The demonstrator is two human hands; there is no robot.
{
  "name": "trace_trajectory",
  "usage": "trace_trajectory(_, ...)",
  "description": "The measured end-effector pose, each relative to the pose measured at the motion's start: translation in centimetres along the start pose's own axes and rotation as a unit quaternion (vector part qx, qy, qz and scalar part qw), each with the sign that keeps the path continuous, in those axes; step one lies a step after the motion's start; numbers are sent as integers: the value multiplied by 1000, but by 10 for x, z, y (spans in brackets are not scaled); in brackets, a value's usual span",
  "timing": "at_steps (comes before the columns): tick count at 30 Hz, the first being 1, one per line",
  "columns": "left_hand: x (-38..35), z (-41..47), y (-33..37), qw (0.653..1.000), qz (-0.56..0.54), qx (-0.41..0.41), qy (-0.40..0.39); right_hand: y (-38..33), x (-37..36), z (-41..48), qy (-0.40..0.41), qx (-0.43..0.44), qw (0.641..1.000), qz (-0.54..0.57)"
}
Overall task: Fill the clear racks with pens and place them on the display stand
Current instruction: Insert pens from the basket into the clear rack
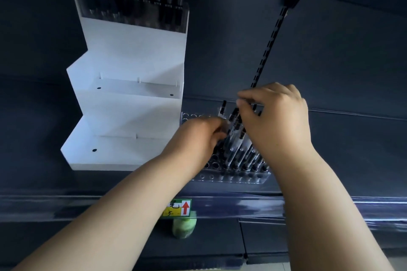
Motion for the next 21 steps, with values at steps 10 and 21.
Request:
trace_trajectory(10,-6,-4,-10,998,24,53,2,3,-1,-1,-28,-25,999,23)
trace_trajectory(21,-6,-17,-3,999,29,31,3,1,-3,-14,-46,-27,998,32)
Point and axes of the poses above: each hand's wrist, its own z-axis towards the middle knuckle, its own x-axis out of the back of the hand, y = z × x, the point moved 5 cm from there along z, towards the middle knuckle, and after that the axes turned 5 degrees about z, right-handed, at the moved point
